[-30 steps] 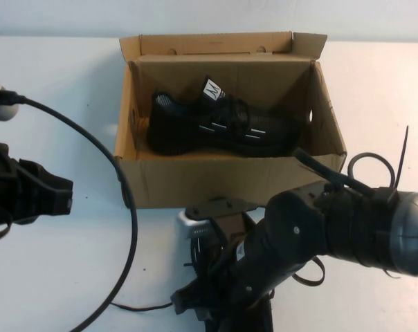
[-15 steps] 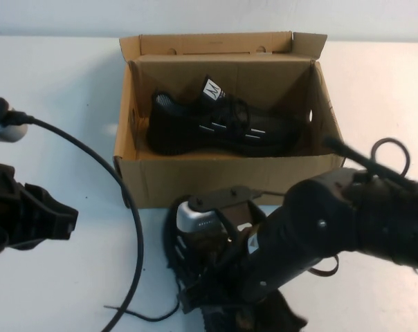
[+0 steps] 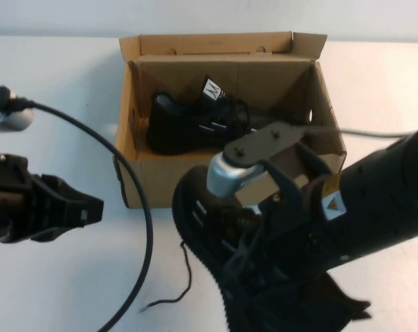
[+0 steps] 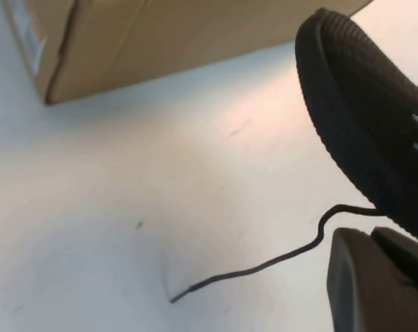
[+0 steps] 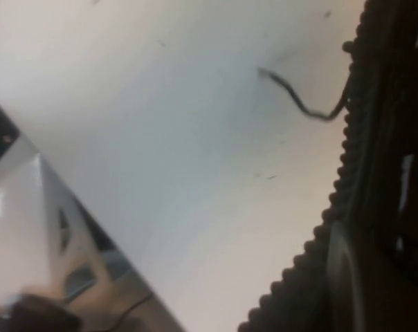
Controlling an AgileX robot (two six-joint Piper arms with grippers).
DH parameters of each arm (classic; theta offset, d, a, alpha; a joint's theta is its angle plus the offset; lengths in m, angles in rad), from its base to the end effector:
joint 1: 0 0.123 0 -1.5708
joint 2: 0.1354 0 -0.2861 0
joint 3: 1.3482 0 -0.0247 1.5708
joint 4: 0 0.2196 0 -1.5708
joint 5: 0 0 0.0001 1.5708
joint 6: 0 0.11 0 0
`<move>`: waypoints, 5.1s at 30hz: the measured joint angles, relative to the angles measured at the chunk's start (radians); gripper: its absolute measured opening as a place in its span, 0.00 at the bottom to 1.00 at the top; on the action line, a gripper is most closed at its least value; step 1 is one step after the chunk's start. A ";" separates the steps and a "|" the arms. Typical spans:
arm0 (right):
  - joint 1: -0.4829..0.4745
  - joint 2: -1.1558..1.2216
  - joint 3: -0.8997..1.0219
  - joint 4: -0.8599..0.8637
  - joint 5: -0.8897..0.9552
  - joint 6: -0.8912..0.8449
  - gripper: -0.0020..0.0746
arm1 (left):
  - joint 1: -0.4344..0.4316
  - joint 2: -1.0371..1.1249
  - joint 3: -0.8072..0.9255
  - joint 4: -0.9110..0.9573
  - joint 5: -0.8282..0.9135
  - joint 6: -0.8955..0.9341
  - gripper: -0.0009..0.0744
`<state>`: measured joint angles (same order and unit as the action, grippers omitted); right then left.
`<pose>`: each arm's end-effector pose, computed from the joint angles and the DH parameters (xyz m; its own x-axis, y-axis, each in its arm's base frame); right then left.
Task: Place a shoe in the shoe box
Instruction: Pick up the shoe from the table, then hand over the shoe
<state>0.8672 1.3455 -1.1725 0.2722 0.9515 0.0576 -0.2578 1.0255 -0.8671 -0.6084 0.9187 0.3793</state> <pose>0.1442 0.2073 0.3223 -0.7152 -0.5164 -0.4710 -0.6795 0.6716 0.2955 0.1499 -0.0912 0.3181 -0.7632 0.1822 -0.6200 0.4871 0.7927 -0.3666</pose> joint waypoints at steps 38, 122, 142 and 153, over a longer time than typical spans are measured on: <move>0.000 -0.056 -0.188 -0.467 0.101 -0.661 0.01 | 0.341 0.257 0.000 -0.714 0.267 0.420 0.49; -0.010 -0.064 -0.396 -0.321 0.196 -0.058 0.81 | 0.229 0.261 0.000 -0.840 0.077 0.486 0.19; -0.283 0.062 -0.398 0.205 0.093 0.218 0.71 | 0.229 0.261 0.000 -0.857 0.077 0.569 0.19; -0.283 0.153 -0.398 0.254 0.028 0.229 0.71 | 0.229 0.263 0.000 -0.888 0.077 0.596 0.18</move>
<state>0.5841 1.4987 -1.5705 0.5258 0.9800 0.2867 -0.0288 1.2885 -0.8667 -1.4964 0.9956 0.9754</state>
